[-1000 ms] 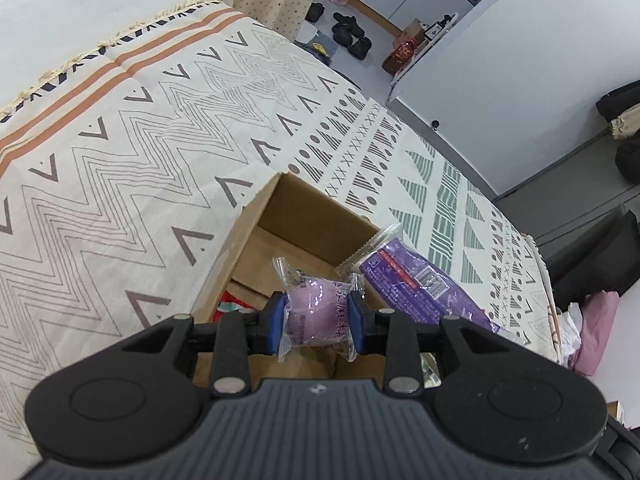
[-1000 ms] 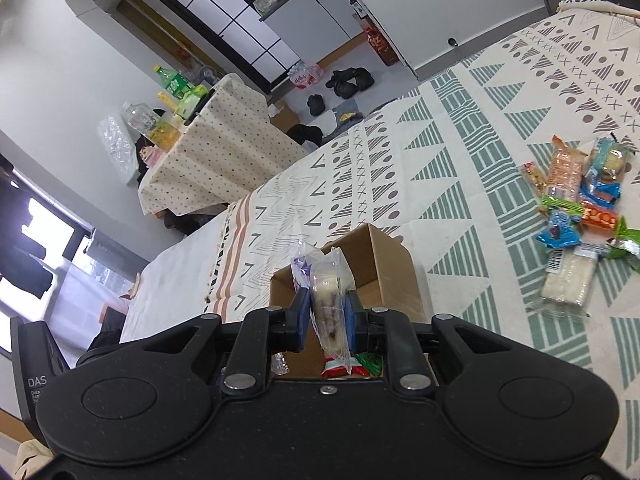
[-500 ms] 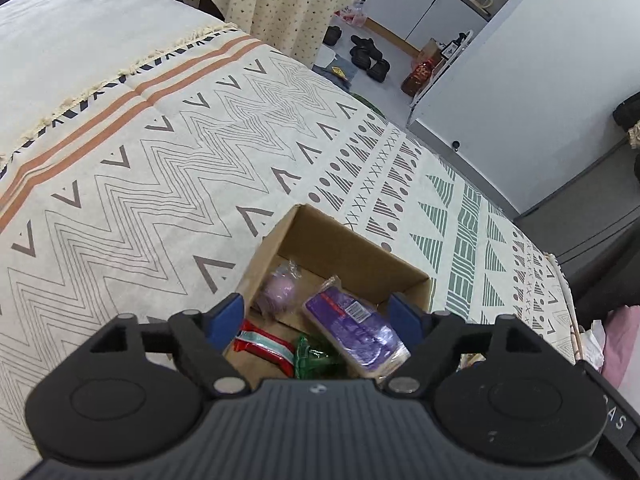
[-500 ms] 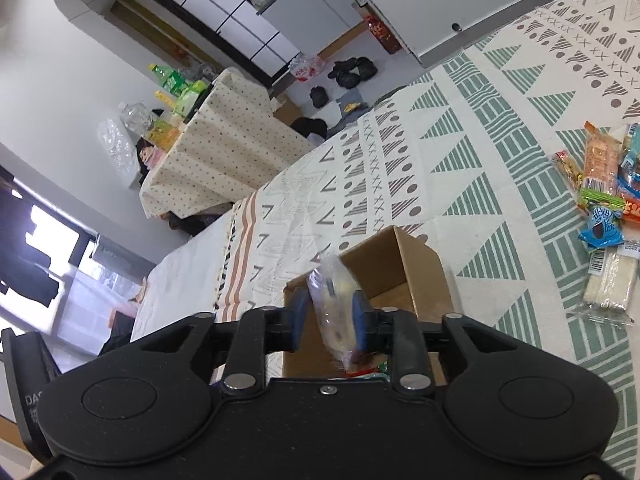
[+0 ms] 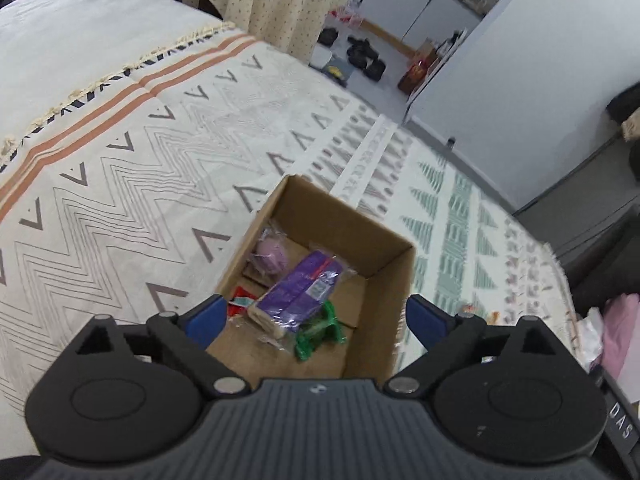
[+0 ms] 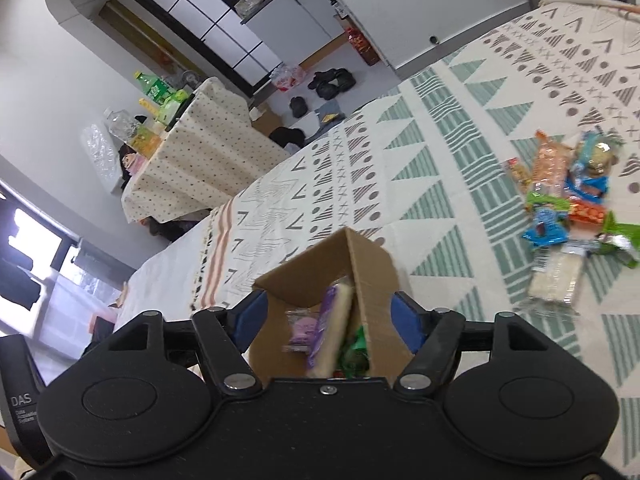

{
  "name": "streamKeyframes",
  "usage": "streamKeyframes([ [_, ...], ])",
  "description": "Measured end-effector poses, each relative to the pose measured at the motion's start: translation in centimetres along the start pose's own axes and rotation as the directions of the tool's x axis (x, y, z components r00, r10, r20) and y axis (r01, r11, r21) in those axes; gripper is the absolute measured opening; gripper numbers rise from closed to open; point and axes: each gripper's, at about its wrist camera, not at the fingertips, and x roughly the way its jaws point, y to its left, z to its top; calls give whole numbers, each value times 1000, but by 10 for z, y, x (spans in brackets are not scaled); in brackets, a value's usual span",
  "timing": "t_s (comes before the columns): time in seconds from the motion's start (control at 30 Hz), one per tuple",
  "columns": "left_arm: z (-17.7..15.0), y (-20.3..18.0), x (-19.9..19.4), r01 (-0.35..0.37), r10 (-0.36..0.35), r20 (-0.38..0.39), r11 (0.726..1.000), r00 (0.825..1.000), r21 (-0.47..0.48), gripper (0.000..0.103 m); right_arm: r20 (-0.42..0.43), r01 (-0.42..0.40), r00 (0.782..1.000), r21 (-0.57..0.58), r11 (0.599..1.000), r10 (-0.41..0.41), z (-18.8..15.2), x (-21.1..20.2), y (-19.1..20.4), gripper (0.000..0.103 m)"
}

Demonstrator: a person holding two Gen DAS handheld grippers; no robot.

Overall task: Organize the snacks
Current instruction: 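Move both open tools back toward the remaining snack pile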

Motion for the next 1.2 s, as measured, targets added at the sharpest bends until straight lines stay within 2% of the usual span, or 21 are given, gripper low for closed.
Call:
streamKeyframes([
  [0.07, -5, -2, -5, -10, 11, 27, 1000, 1000, -15, 95, 12, 11, 1000, -10, 1000, -11, -1, -7, -1, 80],
  [0.13, -9, -6, -7, -30, 30, 36, 1000, 999, -5, 96, 26, 19, 999, -31, 999, -18, -2, -13, -3, 82],
  [0.37, -23, -24, -17, -37, 36, 27, 999, 999, 32, 96, 72, 50, 996, -62, 997, -46, -2, -38, -17, 101],
  [0.53, -35, -43, -26, -9, 9, 9, 998, 1000, 66, 96, 97, 56, 994, -82, 995, -48, 1, -57, -27, 103],
  [0.7, -48, -66, -34, -7, 5, 14, 993, 1000, 115, 99, 134, 109, 986, -71, 991, -99, 4, -77, -41, 103],
  [1.2, -96, -117, -38, 11, -9, -13, 981, 1000, 193, 103, 196, 165, 970, -87, 982, -145, 9, -131, -93, 103],
])
